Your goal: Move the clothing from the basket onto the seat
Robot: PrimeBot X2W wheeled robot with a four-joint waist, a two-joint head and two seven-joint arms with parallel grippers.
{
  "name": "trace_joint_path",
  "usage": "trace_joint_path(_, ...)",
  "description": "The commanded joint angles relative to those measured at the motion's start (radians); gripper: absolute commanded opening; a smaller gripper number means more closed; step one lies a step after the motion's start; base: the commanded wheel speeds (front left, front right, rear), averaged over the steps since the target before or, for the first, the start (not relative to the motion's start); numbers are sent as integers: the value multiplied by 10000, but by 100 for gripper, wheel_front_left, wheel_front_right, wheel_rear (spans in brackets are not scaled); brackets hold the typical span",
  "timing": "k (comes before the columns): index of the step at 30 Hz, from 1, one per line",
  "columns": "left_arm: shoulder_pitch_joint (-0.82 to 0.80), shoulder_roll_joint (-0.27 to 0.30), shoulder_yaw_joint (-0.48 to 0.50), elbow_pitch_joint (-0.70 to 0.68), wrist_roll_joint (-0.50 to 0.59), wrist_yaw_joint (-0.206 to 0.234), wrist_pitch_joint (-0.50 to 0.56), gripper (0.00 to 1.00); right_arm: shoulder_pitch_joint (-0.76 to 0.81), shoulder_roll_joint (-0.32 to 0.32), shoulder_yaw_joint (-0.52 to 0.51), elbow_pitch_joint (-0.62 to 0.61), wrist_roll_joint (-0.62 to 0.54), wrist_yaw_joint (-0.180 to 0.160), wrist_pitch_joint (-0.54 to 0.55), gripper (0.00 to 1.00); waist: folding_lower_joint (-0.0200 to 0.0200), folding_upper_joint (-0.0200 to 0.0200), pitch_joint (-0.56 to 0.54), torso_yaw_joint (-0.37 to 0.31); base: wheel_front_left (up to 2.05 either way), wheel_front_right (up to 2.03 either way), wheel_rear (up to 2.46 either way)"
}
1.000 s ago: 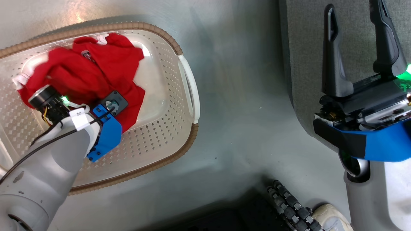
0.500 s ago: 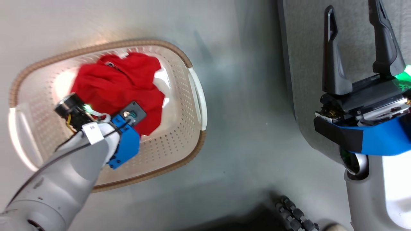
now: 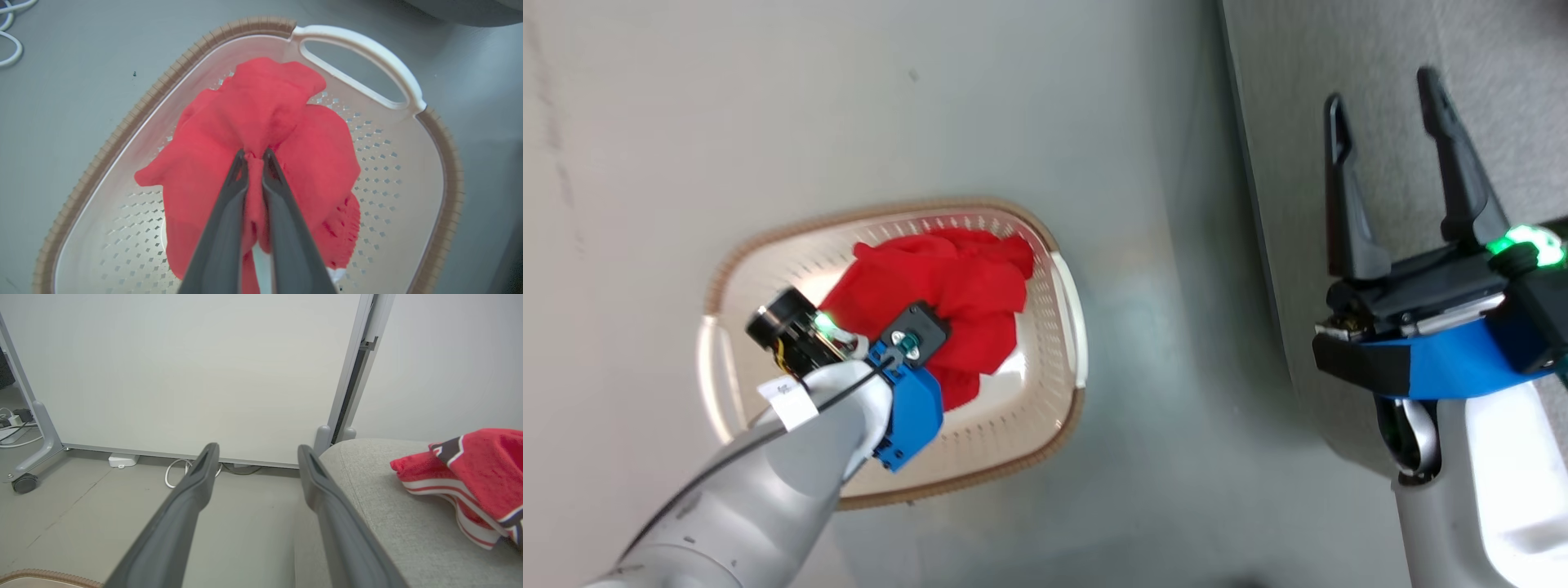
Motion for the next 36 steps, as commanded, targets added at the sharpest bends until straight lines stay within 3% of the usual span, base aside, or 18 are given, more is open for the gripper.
trace_joint_path(1,204,-68,-15,-65,-200,33,-158,0,222,-3,-66,137,-59,5,-7,100,1,0,-983,489,0,0,0)
trace_joint_path(7,480,-118,199,-418,-798,33,-408,0,789,-4,-250,587,-79,5,-7,100,1,0,-2249,873,0,0,0)
trace_joint_path(18,994,285,2229,-2286,-780,189,-418,0,1689,-4,-328,1022,79,5,-7,100,1,0,-3914,1220,0,0,0)
trace_joint_path(36,2522,295,5530,-5332,713,323,-421,0,2997,-4,-291,1478,489,5,-7,100,1,0,-5937,1631,0,0,0)
